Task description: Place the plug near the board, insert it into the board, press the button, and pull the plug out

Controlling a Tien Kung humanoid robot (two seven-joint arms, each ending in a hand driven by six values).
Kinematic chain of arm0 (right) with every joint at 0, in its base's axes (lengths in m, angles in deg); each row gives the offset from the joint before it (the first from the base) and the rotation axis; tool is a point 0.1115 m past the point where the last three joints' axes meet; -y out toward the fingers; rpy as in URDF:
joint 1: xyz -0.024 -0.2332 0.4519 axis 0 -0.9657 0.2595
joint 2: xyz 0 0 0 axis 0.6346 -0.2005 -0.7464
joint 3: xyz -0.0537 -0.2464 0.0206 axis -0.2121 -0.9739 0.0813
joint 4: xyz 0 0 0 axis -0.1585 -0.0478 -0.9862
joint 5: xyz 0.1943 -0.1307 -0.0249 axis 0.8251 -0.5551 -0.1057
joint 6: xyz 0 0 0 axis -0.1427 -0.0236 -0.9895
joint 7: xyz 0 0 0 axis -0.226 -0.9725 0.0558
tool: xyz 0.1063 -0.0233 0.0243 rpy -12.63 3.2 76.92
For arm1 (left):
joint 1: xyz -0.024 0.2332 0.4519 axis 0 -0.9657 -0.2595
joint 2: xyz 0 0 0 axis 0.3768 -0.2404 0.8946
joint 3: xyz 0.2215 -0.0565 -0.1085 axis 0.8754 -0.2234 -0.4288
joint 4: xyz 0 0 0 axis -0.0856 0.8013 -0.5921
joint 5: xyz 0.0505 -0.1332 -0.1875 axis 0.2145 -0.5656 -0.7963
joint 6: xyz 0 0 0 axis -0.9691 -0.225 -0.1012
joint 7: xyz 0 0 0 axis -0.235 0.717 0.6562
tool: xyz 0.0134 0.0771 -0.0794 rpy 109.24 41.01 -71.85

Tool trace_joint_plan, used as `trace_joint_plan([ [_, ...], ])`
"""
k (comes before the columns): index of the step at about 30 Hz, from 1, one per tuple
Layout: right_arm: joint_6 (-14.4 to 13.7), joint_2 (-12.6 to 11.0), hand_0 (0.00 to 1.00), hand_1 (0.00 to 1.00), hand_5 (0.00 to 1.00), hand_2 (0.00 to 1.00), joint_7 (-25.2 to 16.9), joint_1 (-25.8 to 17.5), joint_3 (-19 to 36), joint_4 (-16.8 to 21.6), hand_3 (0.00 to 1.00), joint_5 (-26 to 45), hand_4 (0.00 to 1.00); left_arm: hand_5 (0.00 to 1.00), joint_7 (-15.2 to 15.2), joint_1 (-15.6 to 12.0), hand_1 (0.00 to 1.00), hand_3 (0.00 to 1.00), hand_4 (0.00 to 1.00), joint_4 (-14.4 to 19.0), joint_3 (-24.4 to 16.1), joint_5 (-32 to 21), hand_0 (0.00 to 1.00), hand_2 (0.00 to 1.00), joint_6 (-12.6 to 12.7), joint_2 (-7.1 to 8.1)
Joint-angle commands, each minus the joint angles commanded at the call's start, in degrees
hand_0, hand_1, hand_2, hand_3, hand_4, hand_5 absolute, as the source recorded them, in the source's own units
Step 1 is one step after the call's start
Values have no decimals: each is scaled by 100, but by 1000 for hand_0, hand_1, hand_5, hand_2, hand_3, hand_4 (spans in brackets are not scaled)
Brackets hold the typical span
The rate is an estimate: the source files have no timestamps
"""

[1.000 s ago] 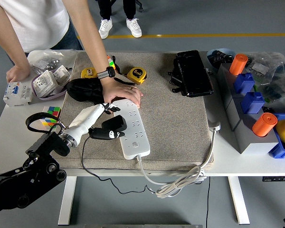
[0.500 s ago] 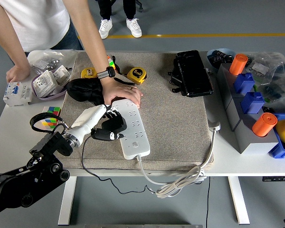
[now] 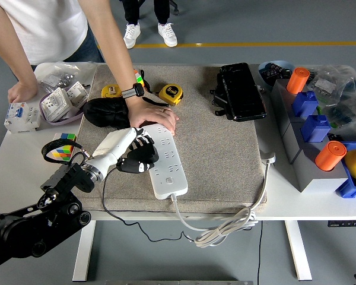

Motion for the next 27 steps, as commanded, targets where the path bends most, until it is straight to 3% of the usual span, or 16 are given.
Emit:
trace_joint_plan([
  [10,1,3,621,674,488,677,0,-3,9,-5,565,4,843,2,73,52,463,529,805,26,-6,122,323,427,72,-10],
  [27,3,12,622,675,490,677,-1,0,9,-3,565,7,842,2,228,48,458,534,801,124,-252,182,327,424,185,87],
])
